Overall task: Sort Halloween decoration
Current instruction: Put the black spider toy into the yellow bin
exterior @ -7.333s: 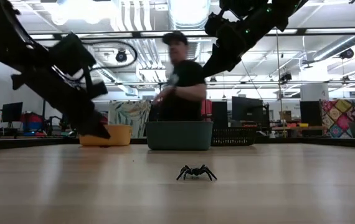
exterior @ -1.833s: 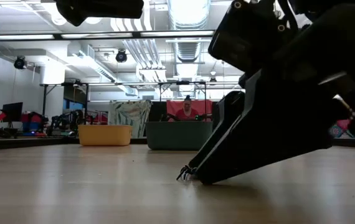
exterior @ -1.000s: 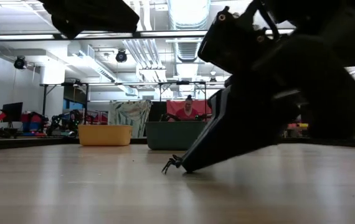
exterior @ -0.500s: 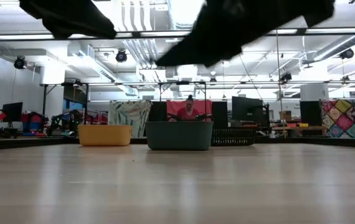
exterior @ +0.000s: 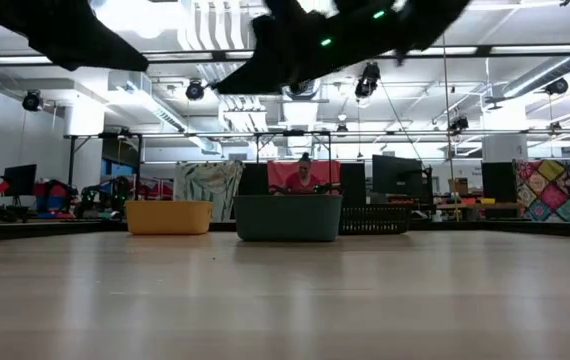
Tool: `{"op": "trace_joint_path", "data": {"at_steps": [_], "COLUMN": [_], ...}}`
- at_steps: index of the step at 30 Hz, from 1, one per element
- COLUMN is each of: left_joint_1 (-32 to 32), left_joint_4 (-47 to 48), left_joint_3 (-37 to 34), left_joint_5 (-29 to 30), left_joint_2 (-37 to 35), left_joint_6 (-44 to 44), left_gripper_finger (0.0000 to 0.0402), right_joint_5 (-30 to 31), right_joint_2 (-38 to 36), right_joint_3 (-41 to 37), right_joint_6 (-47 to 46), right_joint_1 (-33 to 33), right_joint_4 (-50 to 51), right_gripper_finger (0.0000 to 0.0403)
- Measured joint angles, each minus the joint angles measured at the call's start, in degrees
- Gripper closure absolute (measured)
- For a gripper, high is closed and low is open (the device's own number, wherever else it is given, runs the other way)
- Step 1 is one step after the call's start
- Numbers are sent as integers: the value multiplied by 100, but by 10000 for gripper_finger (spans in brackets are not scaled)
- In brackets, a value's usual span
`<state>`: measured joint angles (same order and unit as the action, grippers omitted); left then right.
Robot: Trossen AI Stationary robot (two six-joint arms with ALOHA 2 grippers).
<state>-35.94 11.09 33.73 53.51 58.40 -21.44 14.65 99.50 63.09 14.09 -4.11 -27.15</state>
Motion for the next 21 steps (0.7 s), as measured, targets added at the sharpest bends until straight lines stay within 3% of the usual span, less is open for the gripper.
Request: {"op": "trace_joint_path", "data": {"at_steps": [6, 13, 21], "left_joint_1": [37, 41, 41], "left_joint_4": [-182, -211, -181], "left_joint_3": [-383, -432, -449], "left_joint_5": [351, 1502, 1601], "left_joint_2": [-979, -1558, -1809], "left_joint_6": [451, 486, 574], "left_gripper_finger": [367, 367, 367], "right_joint_5": [-443, -462, -472], "right_joint_2": [780, 1918, 3234], "right_joint_3": [1119, 2786, 4945], "right_joint_6": [-21, -260, -1120], "right_joint_1": [964, 1721, 2262], "right_joint_4": [104, 758, 2269], "right_gripper_finger": [394, 394, 394]}}
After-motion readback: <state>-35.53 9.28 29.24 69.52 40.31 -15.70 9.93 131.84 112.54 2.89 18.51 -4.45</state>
